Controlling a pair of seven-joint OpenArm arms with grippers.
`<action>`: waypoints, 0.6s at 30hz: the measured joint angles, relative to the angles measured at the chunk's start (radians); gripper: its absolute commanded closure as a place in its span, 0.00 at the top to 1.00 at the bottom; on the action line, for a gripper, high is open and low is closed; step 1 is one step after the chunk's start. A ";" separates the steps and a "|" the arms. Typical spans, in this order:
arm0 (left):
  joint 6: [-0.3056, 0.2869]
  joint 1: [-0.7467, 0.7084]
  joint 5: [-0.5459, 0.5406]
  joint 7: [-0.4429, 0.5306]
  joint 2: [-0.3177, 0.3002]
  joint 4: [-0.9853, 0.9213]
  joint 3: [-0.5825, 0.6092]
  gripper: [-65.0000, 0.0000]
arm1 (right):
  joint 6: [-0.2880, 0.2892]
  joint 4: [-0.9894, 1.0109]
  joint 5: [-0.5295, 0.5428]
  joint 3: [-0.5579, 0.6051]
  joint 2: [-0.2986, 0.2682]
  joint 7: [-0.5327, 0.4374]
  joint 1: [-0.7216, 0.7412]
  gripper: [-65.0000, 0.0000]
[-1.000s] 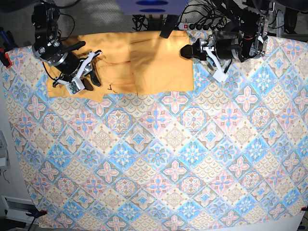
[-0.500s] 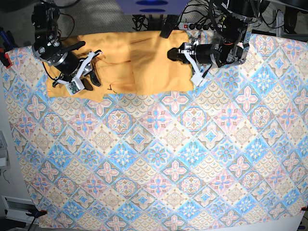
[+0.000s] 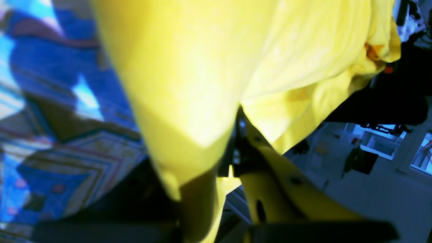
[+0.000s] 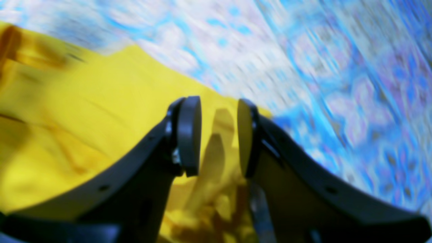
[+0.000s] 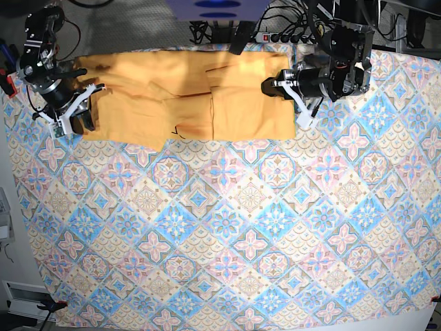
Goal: Fold the T-shirt properly
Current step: 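Spread the shirt's ends apart with both grippers, stretching it flat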
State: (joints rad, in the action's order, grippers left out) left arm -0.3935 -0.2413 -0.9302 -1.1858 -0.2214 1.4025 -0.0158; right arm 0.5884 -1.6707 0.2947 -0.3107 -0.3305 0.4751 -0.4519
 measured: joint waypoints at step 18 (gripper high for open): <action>-0.003 -0.014 -0.011 0.001 -0.069 0.002 -0.030 0.00 | -0.002 0.211 0.259 -0.033 0.002 0.215 0.059 0.41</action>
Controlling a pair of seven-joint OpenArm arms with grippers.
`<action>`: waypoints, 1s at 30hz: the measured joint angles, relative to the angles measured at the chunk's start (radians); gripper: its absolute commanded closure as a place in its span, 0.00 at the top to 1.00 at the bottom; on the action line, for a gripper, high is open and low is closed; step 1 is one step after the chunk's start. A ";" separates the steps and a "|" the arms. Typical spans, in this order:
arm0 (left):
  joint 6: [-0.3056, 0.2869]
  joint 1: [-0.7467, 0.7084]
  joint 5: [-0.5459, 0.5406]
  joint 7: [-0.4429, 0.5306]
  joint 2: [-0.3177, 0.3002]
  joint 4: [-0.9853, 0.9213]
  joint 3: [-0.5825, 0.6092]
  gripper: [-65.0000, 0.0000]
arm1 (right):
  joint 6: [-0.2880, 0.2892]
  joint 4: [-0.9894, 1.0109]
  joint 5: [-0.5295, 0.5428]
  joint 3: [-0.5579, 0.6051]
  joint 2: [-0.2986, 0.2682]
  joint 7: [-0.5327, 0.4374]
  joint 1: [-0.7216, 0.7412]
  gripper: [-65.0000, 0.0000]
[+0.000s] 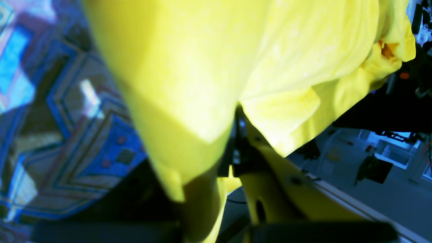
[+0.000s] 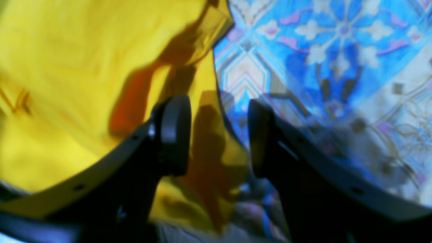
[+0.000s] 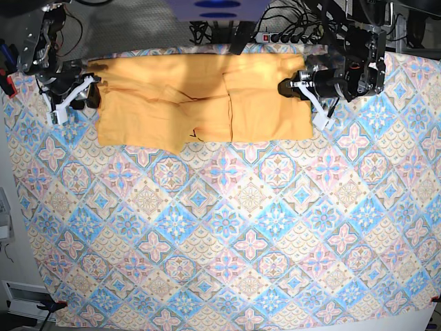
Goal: Fold the T-shirt properly
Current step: 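Spread the shirt's ends apart with both grippers, stretching it flat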
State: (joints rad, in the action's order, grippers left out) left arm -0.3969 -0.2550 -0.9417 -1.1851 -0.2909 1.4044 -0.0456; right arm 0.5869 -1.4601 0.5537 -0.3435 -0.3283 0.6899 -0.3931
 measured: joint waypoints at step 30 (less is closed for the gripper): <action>0.000 0.002 0.003 0.003 0.000 0.000 0.003 0.00 | -0.003 0.050 0.181 0.029 -0.021 0.153 0.025 0.56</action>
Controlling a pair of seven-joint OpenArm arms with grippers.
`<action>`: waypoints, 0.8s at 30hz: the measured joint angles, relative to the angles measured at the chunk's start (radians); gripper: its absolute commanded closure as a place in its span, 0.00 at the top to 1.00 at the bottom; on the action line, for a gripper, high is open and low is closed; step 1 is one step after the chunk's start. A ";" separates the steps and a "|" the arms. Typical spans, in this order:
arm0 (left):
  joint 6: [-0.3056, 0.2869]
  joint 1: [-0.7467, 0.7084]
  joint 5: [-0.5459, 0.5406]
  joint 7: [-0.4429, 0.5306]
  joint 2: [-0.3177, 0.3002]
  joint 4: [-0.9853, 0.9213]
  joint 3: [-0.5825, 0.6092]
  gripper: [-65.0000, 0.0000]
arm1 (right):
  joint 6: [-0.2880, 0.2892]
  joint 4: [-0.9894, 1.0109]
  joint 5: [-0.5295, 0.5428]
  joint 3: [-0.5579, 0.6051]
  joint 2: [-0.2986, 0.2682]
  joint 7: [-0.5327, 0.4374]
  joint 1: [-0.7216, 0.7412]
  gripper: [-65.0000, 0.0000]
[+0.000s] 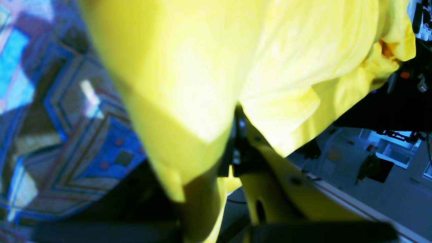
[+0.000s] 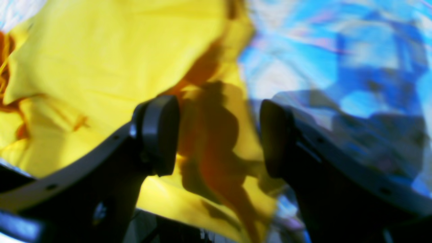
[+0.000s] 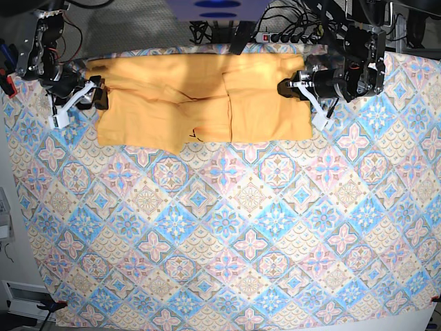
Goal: Fold the T-shirt properly
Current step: 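Spread the shirt's ends apart with both grippers, stretching it flat, then hold both ends of the shirt taut with both grippers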
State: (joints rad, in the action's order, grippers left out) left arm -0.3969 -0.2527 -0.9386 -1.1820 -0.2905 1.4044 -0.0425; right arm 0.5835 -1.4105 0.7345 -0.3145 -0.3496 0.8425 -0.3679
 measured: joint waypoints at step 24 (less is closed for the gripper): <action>0.000 0.000 0.001 0.000 0.002 0.000 0.000 0.00 | 0.003 -0.151 0.004 0.002 -0.005 0.007 -0.012 0.56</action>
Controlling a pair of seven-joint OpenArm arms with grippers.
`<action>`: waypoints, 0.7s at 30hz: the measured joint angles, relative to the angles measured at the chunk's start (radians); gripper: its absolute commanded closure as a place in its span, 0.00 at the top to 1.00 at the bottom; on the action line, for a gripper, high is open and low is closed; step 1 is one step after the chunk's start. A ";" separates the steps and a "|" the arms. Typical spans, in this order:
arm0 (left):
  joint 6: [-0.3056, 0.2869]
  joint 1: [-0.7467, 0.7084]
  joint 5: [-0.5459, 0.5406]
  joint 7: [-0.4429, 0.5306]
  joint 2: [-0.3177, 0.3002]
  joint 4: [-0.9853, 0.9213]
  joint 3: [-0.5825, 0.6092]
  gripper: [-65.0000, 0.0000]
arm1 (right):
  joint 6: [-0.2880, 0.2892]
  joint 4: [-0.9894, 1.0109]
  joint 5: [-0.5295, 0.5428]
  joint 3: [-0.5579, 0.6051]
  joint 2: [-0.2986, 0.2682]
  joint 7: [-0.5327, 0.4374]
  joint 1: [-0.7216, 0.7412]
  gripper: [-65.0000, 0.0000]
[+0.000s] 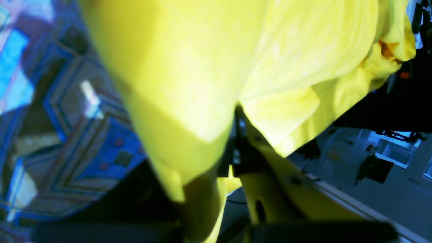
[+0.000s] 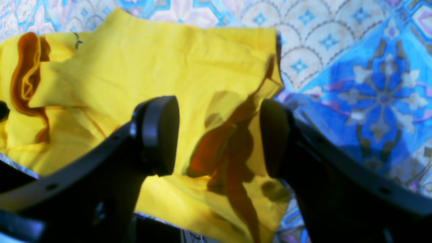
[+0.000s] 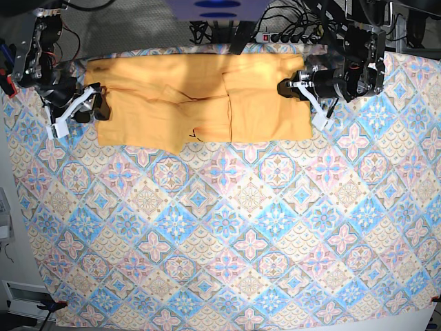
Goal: Fold the T-shirt properly
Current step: 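Hold both ends of the shirt taut with both grippers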
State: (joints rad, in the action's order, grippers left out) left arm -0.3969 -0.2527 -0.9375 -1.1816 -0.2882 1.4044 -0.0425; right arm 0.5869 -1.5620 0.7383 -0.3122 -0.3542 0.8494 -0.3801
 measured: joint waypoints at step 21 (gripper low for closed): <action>0.000 0.000 0.003 0.004 0.009 0.000 0.000 0.00 | 0.008 0.275 0.026 0.032 0.000 -0.041 0.059 0.53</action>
State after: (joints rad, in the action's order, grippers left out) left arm -0.3969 -0.2523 -0.9348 -1.1774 -0.2794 1.4044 -0.0429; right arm 0.5945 -1.2865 0.7643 -0.2806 -0.3546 0.8085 -0.3214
